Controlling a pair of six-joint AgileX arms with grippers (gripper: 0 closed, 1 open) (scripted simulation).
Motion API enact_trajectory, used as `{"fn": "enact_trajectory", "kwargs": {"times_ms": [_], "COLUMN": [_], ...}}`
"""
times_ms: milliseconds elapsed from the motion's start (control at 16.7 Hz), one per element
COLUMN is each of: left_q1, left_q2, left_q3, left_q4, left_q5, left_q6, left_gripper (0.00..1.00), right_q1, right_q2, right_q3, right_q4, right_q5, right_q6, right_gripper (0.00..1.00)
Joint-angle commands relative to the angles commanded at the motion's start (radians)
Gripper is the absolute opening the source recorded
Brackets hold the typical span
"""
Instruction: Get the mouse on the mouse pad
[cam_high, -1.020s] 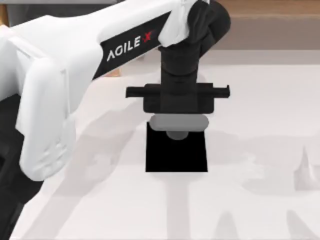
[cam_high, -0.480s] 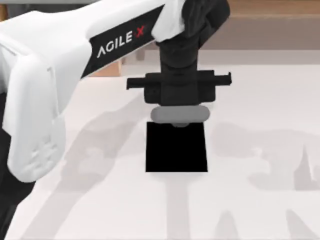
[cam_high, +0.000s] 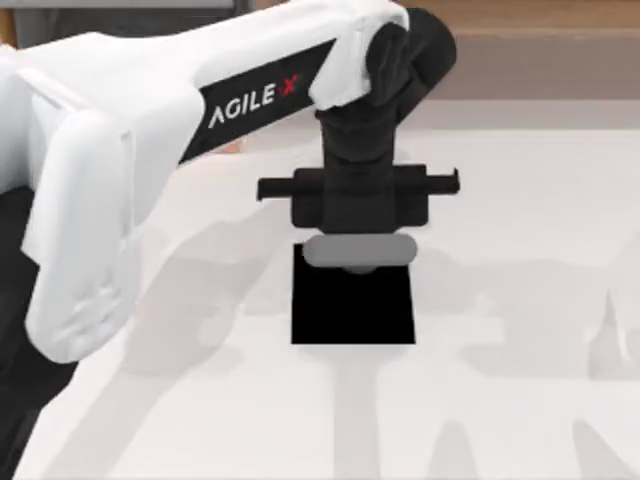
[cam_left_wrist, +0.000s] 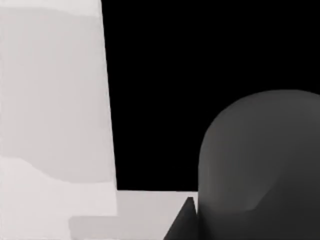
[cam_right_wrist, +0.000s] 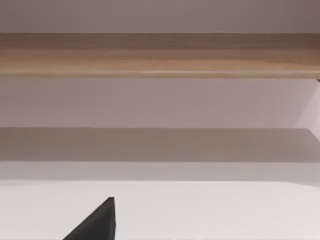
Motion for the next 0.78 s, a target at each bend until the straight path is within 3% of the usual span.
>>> {"fn": "enact_trajectory", "kwargs": {"times_ms": [480,780], "left_q1": [-0.005,-0.005], "left_q2": [0.042,0.042], "left_q3": [-0.041,-0.041], "left_q4": [-0.006,-0.006], "left_q5": [0.020,0.020], "left_q6": [-0.001,-0.001], "left_gripper": [0.00,0.38], "right_q1": [0.000,0.000], "right_q2": [0.000,0.000], "right_q3": [0.000,0.000], "right_q4": [0.000,0.000], "right_q5": [0.000,0.000], "right_q6": [0.000,0.000], "right_gripper": [1.00,1.00]}}
